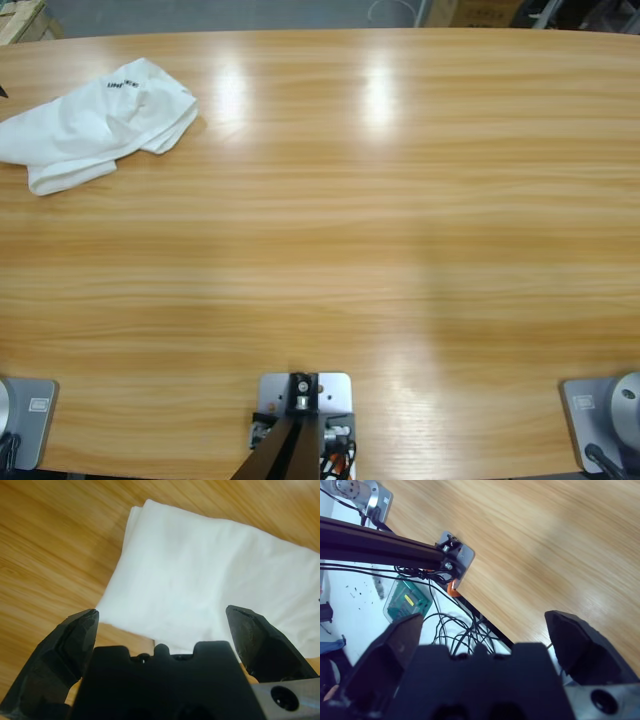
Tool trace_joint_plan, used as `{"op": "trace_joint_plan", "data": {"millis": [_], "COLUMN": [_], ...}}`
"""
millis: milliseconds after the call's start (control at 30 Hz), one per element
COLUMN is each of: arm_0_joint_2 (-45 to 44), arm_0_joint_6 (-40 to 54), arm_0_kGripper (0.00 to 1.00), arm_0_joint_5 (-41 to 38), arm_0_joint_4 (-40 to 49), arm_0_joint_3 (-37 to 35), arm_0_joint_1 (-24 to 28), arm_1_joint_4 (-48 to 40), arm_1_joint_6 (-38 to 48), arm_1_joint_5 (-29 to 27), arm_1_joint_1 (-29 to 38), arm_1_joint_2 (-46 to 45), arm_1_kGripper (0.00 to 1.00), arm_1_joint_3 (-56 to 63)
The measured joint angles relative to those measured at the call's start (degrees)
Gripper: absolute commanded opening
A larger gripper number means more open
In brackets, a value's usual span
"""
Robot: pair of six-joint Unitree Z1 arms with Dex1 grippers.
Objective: Fold clothes
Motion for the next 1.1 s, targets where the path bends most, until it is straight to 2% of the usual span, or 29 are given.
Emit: {"op": "trace_joint_plan", "data": {"millis": [133, 500, 533, 600, 667, 700, 800, 833, 900, 967, 1033, 1100], "arm_0_joint_2": [1.3, 2.7, 2.9, 3.1, 3.3, 3.4, 4.1, 4.4, 5.0, 5.3, 5.5, 5.5], "arm_0_joint_6": [-0.4, -1.9, -1.9, -1.8, -1.7, -1.7, -1.7, -1.7, -1.6, -1.4, -1.2, -0.8], "arm_0_kGripper": [1.0, 0.999, 0.967, 0.727, 0.553, 0.433, 0.02, 0.0, 0.0, 0.0, 0.0, 0.0], "arm_0_joint_5": [0.0, 0.0, 0.0, -0.1, -0.1, -0.1, -0.2, -0.5, -1.2, -1.4, -1.5, -2.1], "arm_0_joint_4": [-0.1, -0.1, -0.1, -0.1, -0.1, -0.1, -0.1, -0.1, -0.1, -0.1, -0.1, -0.1], "arm_0_joint_3": [0.4, 4.2, 4.2, 4.3, 4.3, 4.3, 4.3, 4.3, 4.3, 4.3, 4.3, 4.3], "arm_0_joint_1": [0.2, 4.8, 4.8, 4.8, 4.4, 4.0, 3.4, 3.3, 3.2, 3.2, 3.2, 3.2], "arm_1_joint_4": [0.0, 0.0, 0.0, 0.0, 0.0, 0.0, 0.0, 0.0, 0.0, 0.0, 0.0, 0.0], "arm_1_joint_6": [0.0, 0.0, 0.0, 0.0, 0.0, 0.0, 0.0, 0.0, 0.0, 0.0, 0.0, 0.0], "arm_1_joint_5": [0.0, 0.0, 0.0, 0.0, 0.0, 0.0, 0.0, 0.0, 0.0, 0.0, 0.0, 0.0], "arm_1_joint_1": [0.0, 0.0, 0.0, 0.0, 0.0, 0.0, 0.0, 0.0, 0.0, 0.0, 0.0, 0.0], "arm_1_joint_2": [0.9, 2.0, 2.0, 2.0, 2.0, 2.0, 2.0, 2.0, 2.0, 1.9, 1.9, 1.9], "arm_1_kGripper": [1.0, 1.0, 1.0, 1.0, 0.992, 0.979, 0.853, 0.831, 0.715, 0.541, 0.329, 0.01], "arm_1_joint_3": [0.0, 0.0, 0.0, 0.0, 0.0, 0.0, 0.0, 0.0, 0.0, 0.0, 0.0, 0.0]}}
